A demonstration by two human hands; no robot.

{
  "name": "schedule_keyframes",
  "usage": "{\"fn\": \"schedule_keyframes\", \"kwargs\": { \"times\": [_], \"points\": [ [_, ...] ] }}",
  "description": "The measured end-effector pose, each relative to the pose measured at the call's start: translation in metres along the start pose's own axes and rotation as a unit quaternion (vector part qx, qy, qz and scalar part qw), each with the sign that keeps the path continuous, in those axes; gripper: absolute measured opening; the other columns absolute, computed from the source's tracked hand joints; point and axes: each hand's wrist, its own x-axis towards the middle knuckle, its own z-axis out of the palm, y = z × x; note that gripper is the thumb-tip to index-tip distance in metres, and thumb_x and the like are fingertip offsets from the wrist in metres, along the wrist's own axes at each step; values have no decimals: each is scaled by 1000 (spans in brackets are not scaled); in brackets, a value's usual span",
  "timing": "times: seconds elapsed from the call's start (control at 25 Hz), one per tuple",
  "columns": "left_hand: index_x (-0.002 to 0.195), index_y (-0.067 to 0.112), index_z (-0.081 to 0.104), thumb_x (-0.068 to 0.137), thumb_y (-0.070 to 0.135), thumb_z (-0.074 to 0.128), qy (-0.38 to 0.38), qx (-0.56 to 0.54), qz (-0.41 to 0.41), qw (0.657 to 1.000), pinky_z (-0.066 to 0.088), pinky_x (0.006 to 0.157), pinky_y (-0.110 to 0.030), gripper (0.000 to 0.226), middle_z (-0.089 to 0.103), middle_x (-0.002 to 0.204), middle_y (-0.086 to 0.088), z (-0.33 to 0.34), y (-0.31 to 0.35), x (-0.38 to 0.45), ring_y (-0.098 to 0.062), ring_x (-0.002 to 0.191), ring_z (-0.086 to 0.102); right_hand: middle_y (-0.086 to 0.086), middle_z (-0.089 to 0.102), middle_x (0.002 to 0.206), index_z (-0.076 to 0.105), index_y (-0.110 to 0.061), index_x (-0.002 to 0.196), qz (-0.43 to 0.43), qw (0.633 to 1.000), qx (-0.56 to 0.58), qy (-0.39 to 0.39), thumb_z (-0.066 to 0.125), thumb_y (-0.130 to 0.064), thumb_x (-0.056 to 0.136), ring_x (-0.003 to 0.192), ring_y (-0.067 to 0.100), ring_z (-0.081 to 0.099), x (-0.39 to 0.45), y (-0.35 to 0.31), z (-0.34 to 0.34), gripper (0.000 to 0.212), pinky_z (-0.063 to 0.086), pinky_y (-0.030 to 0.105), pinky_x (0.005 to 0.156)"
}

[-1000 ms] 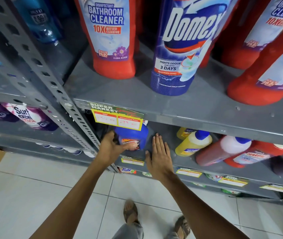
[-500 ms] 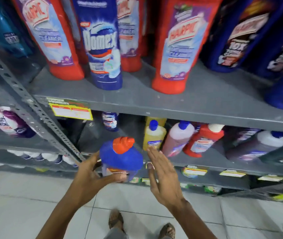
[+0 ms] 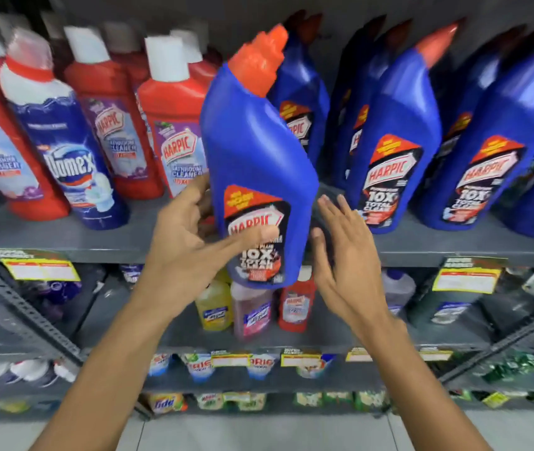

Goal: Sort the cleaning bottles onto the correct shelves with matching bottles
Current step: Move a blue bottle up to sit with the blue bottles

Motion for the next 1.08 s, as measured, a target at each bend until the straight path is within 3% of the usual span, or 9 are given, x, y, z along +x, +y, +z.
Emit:
{"fn": "schedule_keyframes", "kwargs": {
  "times": [0.28,0.64,1.08],
  "points": [
    [128,22,67,82,-4,89,16,12,3,1000,63,82,-15,58,86,108,18,38,-14,67,2,99,80,9,56,163,52,-7,156,23,997,-67,-40,49,-24,109,151,24,55,-2,13,8,50,44,40,126],
    [146,18,59,86,5,90,-23,23,-17,999,62,84,-13,69,83,119,18,36,-46,98,1,108,78,6,70,148,69,-9,141,13,992,-123,38,45,-27,105,141,19,64,-6,18,30,47,46,35,122],
    [128,48,63,87,17,90,-38,31,-7,999,61,82,-12,58,81,119,23,36,-43,100,1,111,78,5,73,144,71,-9,139,22,991,-120,58,51,-24,103,136,19,68,-7,17,33,44,49,36,120]
  ]
}}
